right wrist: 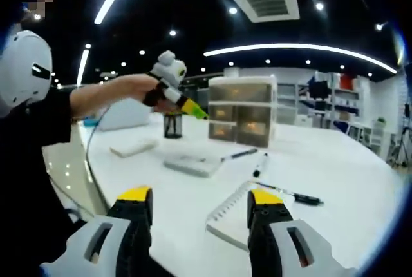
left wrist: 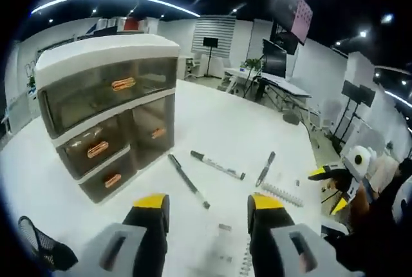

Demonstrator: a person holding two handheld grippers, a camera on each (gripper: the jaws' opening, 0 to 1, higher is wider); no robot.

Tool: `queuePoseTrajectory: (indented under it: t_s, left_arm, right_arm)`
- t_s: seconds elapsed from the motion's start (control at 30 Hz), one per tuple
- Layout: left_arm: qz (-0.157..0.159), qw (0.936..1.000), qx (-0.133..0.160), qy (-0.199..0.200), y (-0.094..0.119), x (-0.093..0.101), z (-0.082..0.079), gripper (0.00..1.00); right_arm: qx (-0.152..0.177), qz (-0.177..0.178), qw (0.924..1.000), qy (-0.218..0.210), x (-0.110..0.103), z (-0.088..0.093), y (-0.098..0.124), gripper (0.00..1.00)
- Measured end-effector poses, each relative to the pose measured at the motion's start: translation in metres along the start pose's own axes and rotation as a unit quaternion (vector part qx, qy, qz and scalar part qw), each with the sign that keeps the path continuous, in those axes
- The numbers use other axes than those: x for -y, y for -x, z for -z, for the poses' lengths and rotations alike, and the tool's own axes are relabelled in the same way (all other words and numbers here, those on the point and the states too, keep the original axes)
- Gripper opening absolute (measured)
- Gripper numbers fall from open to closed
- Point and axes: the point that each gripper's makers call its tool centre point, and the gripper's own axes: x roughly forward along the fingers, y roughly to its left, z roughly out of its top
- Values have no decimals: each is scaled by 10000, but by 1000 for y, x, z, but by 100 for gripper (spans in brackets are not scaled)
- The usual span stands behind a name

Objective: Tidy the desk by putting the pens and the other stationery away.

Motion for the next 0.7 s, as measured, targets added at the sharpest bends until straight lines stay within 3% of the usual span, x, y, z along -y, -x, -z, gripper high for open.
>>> queuePoseTrajectory:
  t_s: [0.17, 0.23, 0.7]
  left_arm:
    - [-16, 9996, -275, 107, -15, -6, -2, 49]
    - [-59, 9984, -560, -8, -21, -8, 2, 49]
    - [-191, 9908, -1316, -245, -58, -10, -9, 48]
  right_arm:
    - [-5, -15, 10000, -20, 0, 1, 1, 57]
    - [-16, -25, 10000, -36, -1, 3, 2, 57]
    - [-127, -82, 9998, -116, -3, 15, 6, 58]
